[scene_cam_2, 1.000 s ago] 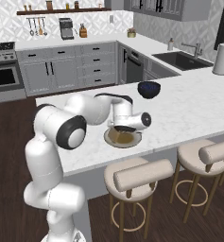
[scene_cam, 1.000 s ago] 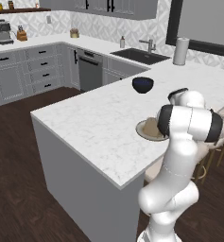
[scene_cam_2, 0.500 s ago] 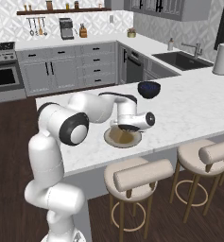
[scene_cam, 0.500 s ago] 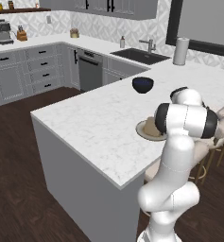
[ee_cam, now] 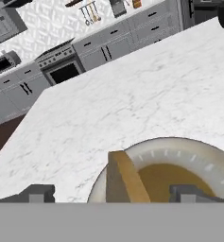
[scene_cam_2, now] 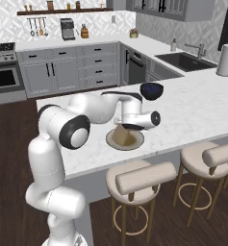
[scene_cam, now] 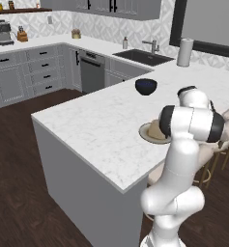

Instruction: Start the toaster. Once the lever pops up, take the bread to the plate on the dining counter.

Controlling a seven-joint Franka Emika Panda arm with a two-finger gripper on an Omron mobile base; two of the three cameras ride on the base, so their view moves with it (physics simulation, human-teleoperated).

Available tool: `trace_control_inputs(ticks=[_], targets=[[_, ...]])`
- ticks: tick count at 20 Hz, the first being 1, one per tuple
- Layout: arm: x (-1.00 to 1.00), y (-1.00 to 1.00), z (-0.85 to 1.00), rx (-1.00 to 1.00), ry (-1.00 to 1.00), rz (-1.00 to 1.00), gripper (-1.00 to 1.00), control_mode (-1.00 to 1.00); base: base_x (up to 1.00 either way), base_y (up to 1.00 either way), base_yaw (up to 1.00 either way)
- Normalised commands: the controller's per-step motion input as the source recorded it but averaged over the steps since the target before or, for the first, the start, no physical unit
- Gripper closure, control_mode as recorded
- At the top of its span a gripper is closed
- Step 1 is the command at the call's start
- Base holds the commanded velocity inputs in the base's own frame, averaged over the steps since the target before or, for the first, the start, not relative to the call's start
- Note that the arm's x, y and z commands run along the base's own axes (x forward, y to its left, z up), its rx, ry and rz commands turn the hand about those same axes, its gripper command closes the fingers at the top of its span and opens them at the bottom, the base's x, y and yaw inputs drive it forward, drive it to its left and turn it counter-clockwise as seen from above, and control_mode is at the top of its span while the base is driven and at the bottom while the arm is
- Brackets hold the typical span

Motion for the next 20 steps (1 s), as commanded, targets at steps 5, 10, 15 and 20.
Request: trace_control_inputs(ticks=[5,10,15,20], targets=[[0.05,-0.05,0.45,0.01,-0.03,-0.03,-1.00,-1.00,0.00,0.00,0.00],[-0.51,-0.04,0.69,0.02,-0.28,0.02,-1.00,-1.00,0.00,0.00,0.00],[-1.00,0.06,0.43,0.00,-0.55,0.18,-1.00,-1.00,0.00,0.00,0.00],[-1.00,0.15,0.44,0.00,-0.65,0.19,-1.00,-1.00,0.00,0.00,0.00]])
